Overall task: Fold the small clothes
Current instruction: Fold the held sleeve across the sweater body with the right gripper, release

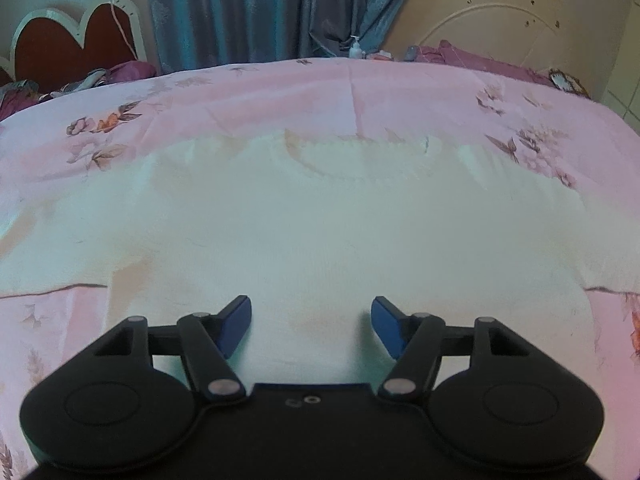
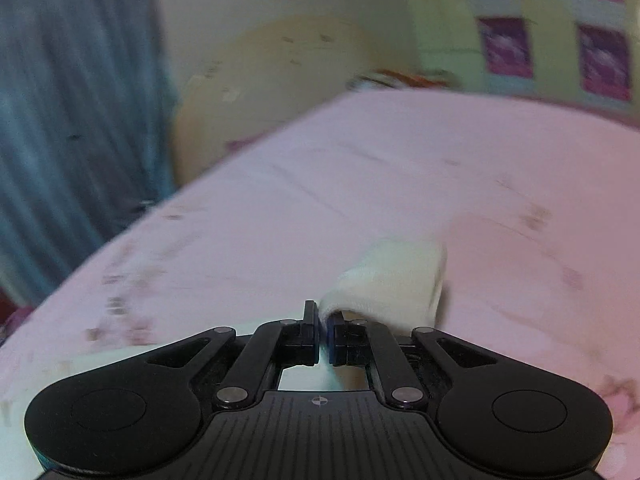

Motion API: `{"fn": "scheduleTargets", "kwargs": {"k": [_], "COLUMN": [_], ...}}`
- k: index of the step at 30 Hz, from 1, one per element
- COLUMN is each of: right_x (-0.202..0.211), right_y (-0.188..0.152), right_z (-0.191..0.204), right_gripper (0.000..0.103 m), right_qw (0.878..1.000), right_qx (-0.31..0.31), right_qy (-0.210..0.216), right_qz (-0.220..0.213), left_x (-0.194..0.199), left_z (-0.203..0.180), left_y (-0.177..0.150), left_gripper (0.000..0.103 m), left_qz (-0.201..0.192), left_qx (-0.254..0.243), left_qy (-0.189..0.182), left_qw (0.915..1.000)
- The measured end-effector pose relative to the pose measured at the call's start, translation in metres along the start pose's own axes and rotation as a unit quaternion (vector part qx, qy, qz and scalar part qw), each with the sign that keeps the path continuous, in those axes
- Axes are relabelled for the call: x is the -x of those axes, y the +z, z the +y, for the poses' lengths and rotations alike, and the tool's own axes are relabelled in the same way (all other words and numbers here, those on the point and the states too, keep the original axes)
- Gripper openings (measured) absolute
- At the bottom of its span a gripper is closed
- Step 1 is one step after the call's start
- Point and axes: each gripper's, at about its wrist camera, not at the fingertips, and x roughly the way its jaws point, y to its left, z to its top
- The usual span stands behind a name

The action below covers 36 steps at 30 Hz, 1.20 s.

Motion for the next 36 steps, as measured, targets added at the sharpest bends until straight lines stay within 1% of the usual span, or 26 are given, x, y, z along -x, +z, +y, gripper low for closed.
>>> {"fn": "scheduleTargets", "kwargs": {"k": [2,4,7,10,14,17,18,20,22,23,24,25,26,27,30,32,33,34,36], "right_x": [0.002,0.004,0.004,0.001,-0.008,-0.016,-0.019,-0.025,-0.027,-0.025,-0.021,-0.016,-0.008,-0.002,0.009,0.012,0.014,0.016,0.02], "right_y": [-0.002,-0.009,-0.027,-0.056,-0.105,-0.141,-0.149,-0.158,-0.16,-0.157,-0.154,-0.151,-0.146,-0.142,-0.136,-0.132,-0.131,-0.13,-0.127], "right_z": [0.036,0.077,0.14,0.198,0.261,0.293,0.301,0.309,0.312,0.307,0.3,0.293,0.284,0.273,0.243,0.22,0.21,0.198,0.175], "right_gripper": [0.005,0.005,0.005,0.005,0.005,0.005,0.006,0.006,0.007,0.021,0.038,0.078,0.092,0.092,0.092,0.092,0.092,0.092,0.092], "right_qw": [0.999,0.995,0.985,0.973,0.954,0.938,0.934,0.928,0.926,0.927,0.931,0.936,0.943,0.947,0.958,0.965,0.968,0.971,0.977], "right_qx": [0.025,0.052,0.091,0.117,0.15,0.175,0.183,0.197,0.204,0.2,0.197,0.195,0.193,0.196,0.198,0.181,0.172,0.162,0.143], "right_qy": [0.038,0.082,0.145,0.196,0.241,0.265,0.266,0.267,0.264,0.263,0.258,0.248,0.236,0.226,0.184,0.159,0.15,0.141,0.123], "right_qz": [-0.001,0.002,0.015,0.042,0.095,0.141,0.153,0.171,0.179,0.176,0.167,0.153,0.132,0.114,0.101,0.101,0.102,0.102,0.105], "left_x": [0.005,0.009,0.014,0.017,0.017,0.015,0.013,0.011,0.008,0.005,0.003,0.001,-0.001,-0.005,-0.021,-0.033,-0.042,-0.049,-0.06], "left_z": [0.009,0.019,0.038,0.059,0.09,0.108,0.113,0.119,0.119,0.116,0.113,0.109,0.102,0.092,0.058,0.036,0.024,0.017,0.004], "left_y": [0.002,0.004,0.006,0.006,0.006,0.004,0.004,0.003,0.004,0.006,0.008,0.01,0.012,0.015,0.024,0.027,0.028,0.028,0.026], "left_gripper": [0.065,0.065,0.065,0.065,0.065,0.064,0.064,0.065,0.065,0.068,0.076,0.08,0.08,0.08,0.08,0.08,0.078,0.072,0.071], "left_qz": [-0.006,-0.011,-0.019,-0.024,-0.023,-0.021,-0.017,-0.014,-0.01,-0.008,-0.006,-0.006,-0.007,-0.005,0.01,0.017,0.021,0.026,0.03], "left_qx": [0.012,0.022,0.037,0.049,0.069,0.084,0.09,0.097,0.101,0.102,0.103,0.104,0.103,0.097,0.071,0.058,0.051,0.047,0.047], "left_qy": [0.001,0.003,0.009,0.013,0.017,0.014,0.01,-0.004,-0.025,-0.039,-0.049,-0.06,-0.076,-0.094,-0.131,-0.143,-0.151,-0.157,-0.153], "left_qw": [0.9999,0.9997,0.9991,0.9984,0.9972,0.9962,0.9958,0.9952,0.9945,0.9939,0.9935,0.9928,0.9918,0.9909,0.9888,0.9879,0.9869,0.9862,0.9866]}}
